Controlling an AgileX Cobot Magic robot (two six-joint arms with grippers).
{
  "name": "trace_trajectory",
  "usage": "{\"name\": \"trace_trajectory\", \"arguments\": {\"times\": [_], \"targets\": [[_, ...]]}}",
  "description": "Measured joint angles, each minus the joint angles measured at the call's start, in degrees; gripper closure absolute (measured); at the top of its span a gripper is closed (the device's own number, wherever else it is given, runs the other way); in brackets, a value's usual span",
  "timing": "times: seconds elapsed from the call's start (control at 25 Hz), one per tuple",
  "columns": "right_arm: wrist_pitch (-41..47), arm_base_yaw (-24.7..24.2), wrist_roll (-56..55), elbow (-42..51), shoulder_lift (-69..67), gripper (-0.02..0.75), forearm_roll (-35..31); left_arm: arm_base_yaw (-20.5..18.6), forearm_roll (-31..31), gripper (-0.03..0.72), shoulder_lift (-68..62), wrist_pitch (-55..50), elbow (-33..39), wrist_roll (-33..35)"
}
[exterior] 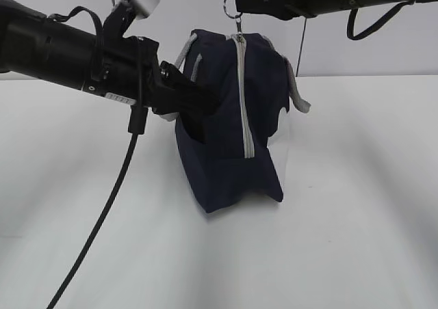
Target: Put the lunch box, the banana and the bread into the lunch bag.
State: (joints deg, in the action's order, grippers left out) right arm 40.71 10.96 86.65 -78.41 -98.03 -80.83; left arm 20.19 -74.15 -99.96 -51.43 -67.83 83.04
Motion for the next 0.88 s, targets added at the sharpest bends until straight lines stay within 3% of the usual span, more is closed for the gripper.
{"name": "trace_trajectory", "arguments": {"times": [0.32, 0.64, 0.88], "targets": [[12.65, -4.22, 0.38, -2.45, -1.76, 0.738, 7.83, 0.00, 2.90, 0.683, 0.00, -2.61, 0.05, -1.71], [22.81, -6.20, 3.34, -7.01, -6.63, 0.738, 9.19, 0.08, 4.29, 0.683, 0.00, -3.36, 0.05, -2.62], [25.75, -6.20, 4.43, -10.89, -10.46, 0.738, 9.32, 0.08, 4.95, 0.683, 0.00, -4.35, 0.05, -2.68]]}}
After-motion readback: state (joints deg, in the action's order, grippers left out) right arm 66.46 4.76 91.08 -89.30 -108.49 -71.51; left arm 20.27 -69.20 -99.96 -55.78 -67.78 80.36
